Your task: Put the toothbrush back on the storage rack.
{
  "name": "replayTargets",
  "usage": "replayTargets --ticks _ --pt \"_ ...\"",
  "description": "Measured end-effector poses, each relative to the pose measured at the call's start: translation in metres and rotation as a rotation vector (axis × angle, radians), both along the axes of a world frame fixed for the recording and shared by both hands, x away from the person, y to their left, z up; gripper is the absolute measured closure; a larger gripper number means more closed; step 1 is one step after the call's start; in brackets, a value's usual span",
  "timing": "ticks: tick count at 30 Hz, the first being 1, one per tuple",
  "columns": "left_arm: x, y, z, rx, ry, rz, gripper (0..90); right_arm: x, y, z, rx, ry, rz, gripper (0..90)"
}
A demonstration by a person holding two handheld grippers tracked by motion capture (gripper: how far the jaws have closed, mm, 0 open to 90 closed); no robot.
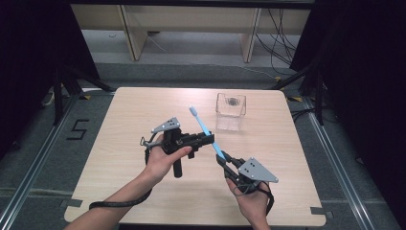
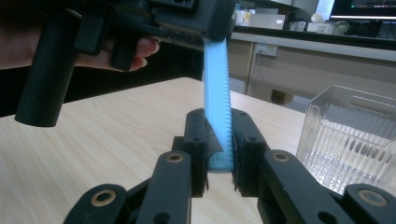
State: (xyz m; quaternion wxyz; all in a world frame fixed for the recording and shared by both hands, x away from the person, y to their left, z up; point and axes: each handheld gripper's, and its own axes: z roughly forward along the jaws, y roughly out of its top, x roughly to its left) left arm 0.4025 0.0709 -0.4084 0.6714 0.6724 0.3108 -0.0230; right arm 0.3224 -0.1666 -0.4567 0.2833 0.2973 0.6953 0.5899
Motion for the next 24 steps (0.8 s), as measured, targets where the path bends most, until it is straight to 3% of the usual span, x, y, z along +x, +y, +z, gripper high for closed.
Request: replayTargets --ticks 1,2,6,7,10,11,14,17,20,22,24 --pt "-0.001 0.0 0.001 -0.004 -0.001 -0.003 75.8 0.001 0.002 -0.002 0.008 -0.002 0.011 78.8" --pt "-0.001 -0.001 0.001 -0.007 0.0 -0.007 76.8 0.001 0.001 -0.001 -0.023 -0.01 -0.001 78.7" --pt "-0.004 -0.003 0.003 -0.017 -0.006 -0.043 82.8 0.002 0.005 -0.003 -0.014 0.008 0.007 77.8" --pt "-0.005 -0.004 0.004 -0.015 -0.015 -0.05 83.1 0.002 0.008 -0.004 -0.019 0.048 0.017 74.5" --pt "-0.006 -0.005 0.005 0.012 -0.042 -0.056 83.3 0.004 0.008 -0.005 -0.056 0.036 0.01 68.7" --pt "-0.006 -0.003 0.006 0.045 -0.065 -0.045 83.4 0.005 0.008 -0.005 -0.073 0.03 0.009 62.8" --pt "-0.006 -0.001 0.006 0.082 -0.087 -0.024 83.4 0.003 0.008 -0.005 -0.05 0.069 0.002 59.4" --pt "-0.007 0.001 0.006 0.171 -0.148 0.014 83.4 0.001 0.004 -0.002 -0.044 0.06 -0.011 57.8" --pt "-0.009 0.0 0.004 0.252 -0.207 0.052 83.5 -0.002 0.001 0.004 0.017 0.089 -0.022 58.2" --pt "-0.011 -0.002 0.002 0.292 -0.236 0.062 83.5 -0.001 0.0 0.016 0.068 0.064 -0.033 61.0" --pt "-0.012 -0.003 0.001 0.301 -0.244 0.06 83.5 0.0 0.0 0.022 0.078 0.05 -0.03 62.3"
